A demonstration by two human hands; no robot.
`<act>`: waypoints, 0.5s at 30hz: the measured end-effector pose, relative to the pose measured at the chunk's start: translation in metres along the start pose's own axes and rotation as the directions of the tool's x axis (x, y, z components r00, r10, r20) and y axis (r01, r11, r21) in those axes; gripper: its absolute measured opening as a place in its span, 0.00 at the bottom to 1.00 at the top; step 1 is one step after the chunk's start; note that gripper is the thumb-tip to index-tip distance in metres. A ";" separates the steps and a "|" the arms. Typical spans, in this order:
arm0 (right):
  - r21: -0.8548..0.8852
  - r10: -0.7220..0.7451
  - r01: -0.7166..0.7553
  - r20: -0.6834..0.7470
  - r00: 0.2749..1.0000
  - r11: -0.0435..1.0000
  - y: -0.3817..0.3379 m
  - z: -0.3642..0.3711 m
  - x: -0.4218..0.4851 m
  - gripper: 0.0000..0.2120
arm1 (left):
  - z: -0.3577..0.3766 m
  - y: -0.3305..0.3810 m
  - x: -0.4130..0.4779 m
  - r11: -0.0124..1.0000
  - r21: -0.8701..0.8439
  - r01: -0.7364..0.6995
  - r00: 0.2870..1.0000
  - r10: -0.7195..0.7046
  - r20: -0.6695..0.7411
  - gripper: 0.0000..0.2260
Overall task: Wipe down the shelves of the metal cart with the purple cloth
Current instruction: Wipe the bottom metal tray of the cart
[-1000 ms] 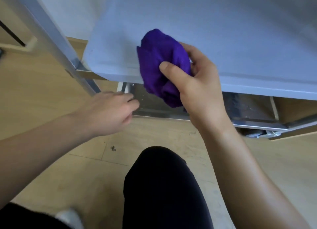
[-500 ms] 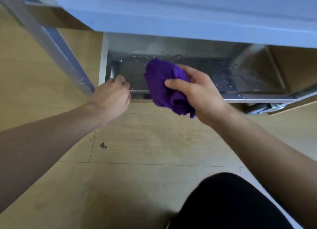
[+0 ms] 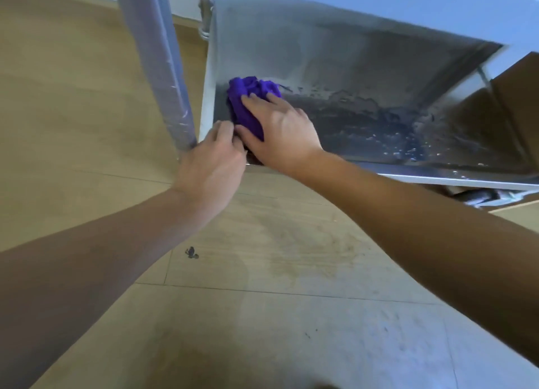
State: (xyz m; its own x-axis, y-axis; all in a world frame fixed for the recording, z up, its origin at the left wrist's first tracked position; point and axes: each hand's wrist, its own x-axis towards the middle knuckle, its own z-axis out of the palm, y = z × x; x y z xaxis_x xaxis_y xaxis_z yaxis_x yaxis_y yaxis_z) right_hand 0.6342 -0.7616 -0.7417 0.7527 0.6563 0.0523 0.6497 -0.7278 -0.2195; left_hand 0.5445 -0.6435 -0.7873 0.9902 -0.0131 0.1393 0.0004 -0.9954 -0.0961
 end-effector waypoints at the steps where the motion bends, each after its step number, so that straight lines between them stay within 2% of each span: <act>1: 0.101 -0.042 0.047 -0.045 0.998 0.994 0.001 0.003 -0.004 0.19 | -0.003 0.002 -0.001 1.000 0.020 0.007 0.999 -0.006 -0.046 0.07; 3: 0.254 -0.030 0.079 -0.193 0.981 0.964 0.012 0.000 -0.001 0.15 | -0.011 0.005 -0.003 0.995 0.100 0.012 0.998 -0.005 -0.067 0.08; 4: 0.239 0.035 0.019 -0.218 0.975 0.971 0.019 -0.004 0.003 0.14 | -0.012 0.005 -0.004 0.993 0.118 0.011 0.996 -0.001 -0.087 0.09; 6: 0.107 0.196 -0.182 -0.141 0.970 0.977 0.028 -0.013 0.009 0.17 | -0.010 0.006 -0.002 0.995 0.099 0.026 0.991 -0.012 -0.132 0.08; 8: 0.044 0.288 -0.286 -0.034 0.957 0.957 0.028 -0.017 0.009 0.23 | -0.005 0.007 0.000 0.999 0.046 0.019 0.988 -0.012 -0.154 0.07; 12: -0.006 0.303 -0.303 0.007 0.953 0.953 0.020 -0.023 0.012 0.25 | 0.003 0.002 0.004 0.999 -0.018 -0.032 0.994 0.030 -0.108 0.04; 15: 0.118 0.330 -0.333 0.043 0.943 0.936 0.021 -0.029 0.015 0.21 | 0.002 0.000 0.004 0.999 -0.046 -0.003 0.993 -0.002 -0.115 0.03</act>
State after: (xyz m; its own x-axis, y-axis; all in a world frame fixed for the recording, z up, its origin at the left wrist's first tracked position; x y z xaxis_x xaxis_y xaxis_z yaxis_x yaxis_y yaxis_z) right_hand 0.6624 -0.7726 -0.7170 0.9196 0.3873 -0.0654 0.3449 -0.8759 -0.3373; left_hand 0.5487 -0.6438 -0.7884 0.9675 -0.0218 0.2518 -0.0093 -0.9987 -0.0509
